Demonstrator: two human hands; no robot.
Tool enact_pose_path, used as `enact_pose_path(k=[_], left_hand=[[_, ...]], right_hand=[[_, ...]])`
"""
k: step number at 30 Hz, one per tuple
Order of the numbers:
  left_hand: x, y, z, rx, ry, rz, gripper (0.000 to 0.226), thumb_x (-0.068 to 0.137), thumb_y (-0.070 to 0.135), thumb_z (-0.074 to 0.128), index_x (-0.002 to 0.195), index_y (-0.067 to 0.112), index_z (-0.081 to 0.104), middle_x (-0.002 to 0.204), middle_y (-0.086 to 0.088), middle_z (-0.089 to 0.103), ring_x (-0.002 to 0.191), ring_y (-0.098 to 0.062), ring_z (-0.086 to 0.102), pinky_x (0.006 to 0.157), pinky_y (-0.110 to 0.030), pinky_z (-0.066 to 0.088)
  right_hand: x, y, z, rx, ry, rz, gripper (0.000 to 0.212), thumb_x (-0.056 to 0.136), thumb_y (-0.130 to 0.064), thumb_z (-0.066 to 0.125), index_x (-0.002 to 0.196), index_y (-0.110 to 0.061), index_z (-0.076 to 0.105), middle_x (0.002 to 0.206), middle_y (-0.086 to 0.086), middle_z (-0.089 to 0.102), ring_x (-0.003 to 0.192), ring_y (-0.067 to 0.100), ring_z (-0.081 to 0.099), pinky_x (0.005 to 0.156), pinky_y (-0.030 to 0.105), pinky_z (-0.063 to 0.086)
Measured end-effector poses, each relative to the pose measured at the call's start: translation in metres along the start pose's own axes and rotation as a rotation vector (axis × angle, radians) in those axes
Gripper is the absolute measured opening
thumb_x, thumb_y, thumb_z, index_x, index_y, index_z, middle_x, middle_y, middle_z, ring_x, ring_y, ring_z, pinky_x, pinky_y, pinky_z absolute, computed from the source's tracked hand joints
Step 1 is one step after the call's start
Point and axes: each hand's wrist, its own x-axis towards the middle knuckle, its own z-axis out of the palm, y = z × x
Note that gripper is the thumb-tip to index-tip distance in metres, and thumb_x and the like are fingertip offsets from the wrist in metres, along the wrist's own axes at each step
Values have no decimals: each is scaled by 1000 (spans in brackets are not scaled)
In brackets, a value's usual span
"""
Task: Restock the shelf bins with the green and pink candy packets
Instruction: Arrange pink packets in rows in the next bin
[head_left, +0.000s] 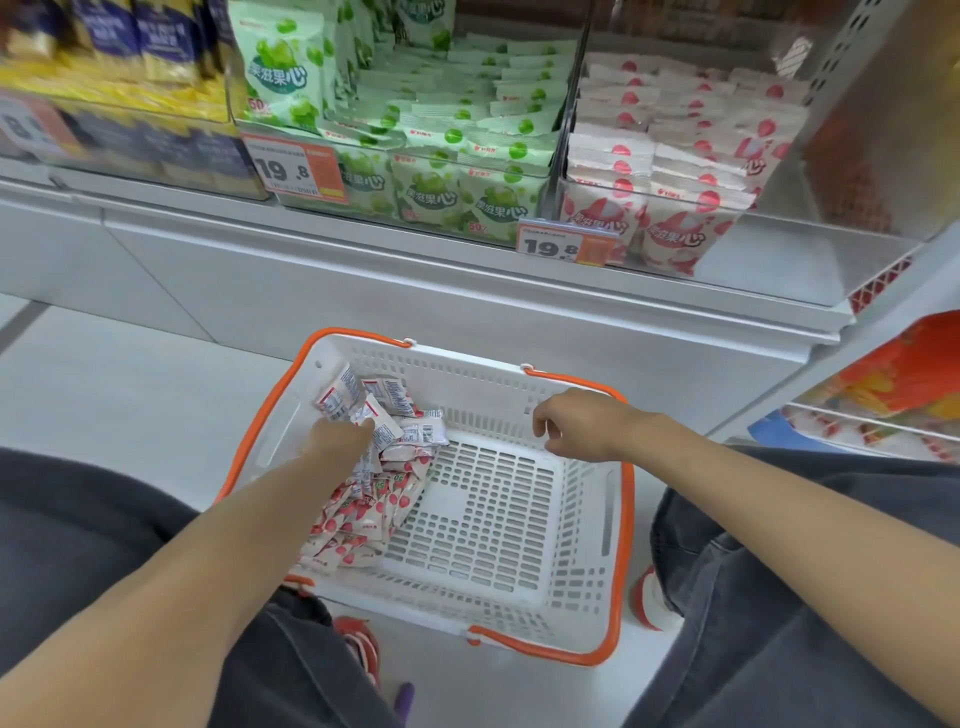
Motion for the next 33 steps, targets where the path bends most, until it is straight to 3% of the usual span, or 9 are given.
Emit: enact_pose_path(k=[5,9,14,18,21,23,24,29,33], left_hand=[[1,2,-3,2,144,-85,47,92,11,59,137,21,49,141,-6,45,135,-25,39,107,-41,36],[2,7,-21,-178,173,25,16,94,10,48,104,18,59,105,1,62,99,-18,58,83,-29,44],[-5,18,-82,-1038,270,164,21,95,9,58,76,18,52,77,0,55,78,-22,55,62,-23,43],[-32,36,-136,-1840,-176,248,8,99,12,54,96,14,61,84,-5,63,73,-16,62,58,-24,54],[-45,45,-158,-2211,-437,257,12,99,5,51,97,8,63,84,-8,64,75,-14,60,65,-25,59],[-52,50,-164,-2225,-502,246,12,99,5,49,97,6,61,89,-11,64,79,-17,61,69,-29,59],[-52,52,-165,-2173,-482,242,13,100,10,49,100,6,61,97,-13,65,83,-19,64,73,-31,59],[-61,62,-185,-2220,-336,371,89,88,79,10,121,17,66,115,-7,70,94,-19,67,87,-33,50],[-72,70,-198,-2206,-283,496,95,85,79,6,128,15,61,120,-11,69,103,-21,69,84,-29,56]], right_hand=[[-4,2,-2,3,5,3,26,94,-20,56,120,-19,61,118,-2,63,105,16,58,80,21,38],[-4,3,-4,22,-5,8,27,94,-20,56,121,-18,62,119,-2,63,105,16,58,79,20,37],[4,10,-10,84,35,36,36,93,-20,58,128,-19,55,124,2,60,108,20,58,87,29,45],[2,11,-17,187,158,-31,82,84,-17,72,151,-26,26,149,-1,37,127,19,46,102,34,43],[0,6,-25,387,352,-93,57,83,-18,75,135,-17,51,132,2,56,117,21,53,97,32,42],[-2,5,-34,576,451,-67,15,85,-22,73,96,-13,68,93,6,68,84,23,61,78,34,47],[-4,6,-40,703,446,-27,15,86,-26,72,84,-12,68,81,9,67,71,23,59,72,32,46],[-16,10,-63,1077,230,62,26,93,-32,63,83,-9,69,70,5,68,61,10,62,70,25,55],[-17,11,-64,1071,239,79,38,95,-42,56,91,-8,71,87,9,75,73,12,68,74,25,56]])
